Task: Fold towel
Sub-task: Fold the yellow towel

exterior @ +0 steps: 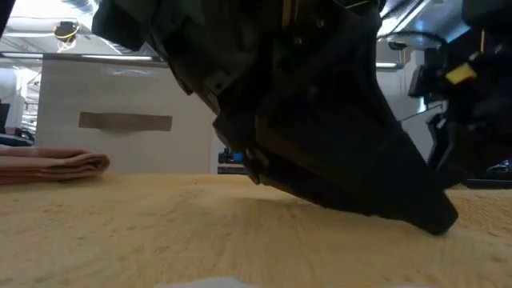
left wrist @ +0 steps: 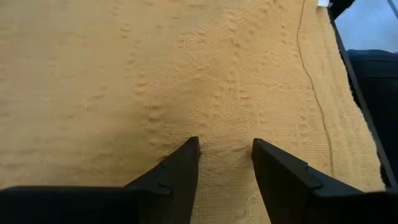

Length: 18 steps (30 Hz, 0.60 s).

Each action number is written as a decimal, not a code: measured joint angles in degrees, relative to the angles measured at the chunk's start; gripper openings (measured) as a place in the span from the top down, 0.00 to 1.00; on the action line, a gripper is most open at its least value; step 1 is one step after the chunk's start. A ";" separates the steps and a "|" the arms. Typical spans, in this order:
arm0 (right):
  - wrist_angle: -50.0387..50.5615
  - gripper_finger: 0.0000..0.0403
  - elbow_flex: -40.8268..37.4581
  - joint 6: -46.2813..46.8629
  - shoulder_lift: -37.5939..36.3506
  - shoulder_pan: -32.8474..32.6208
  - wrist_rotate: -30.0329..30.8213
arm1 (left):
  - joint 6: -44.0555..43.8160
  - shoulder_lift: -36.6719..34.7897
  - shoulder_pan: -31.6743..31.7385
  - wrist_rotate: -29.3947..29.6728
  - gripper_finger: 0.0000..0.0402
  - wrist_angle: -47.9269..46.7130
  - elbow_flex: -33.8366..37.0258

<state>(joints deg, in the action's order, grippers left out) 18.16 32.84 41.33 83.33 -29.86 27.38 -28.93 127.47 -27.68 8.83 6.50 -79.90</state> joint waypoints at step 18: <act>-0.51 0.61 -2.94 1.52 -0.07 3.68 0.48 | 0.55 0.43 -0.33 -1.17 0.64 -3.21 -0.07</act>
<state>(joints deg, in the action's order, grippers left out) 17.64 29.90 42.85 83.26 -26.18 27.87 -28.38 127.90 -28.01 7.66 3.29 -79.96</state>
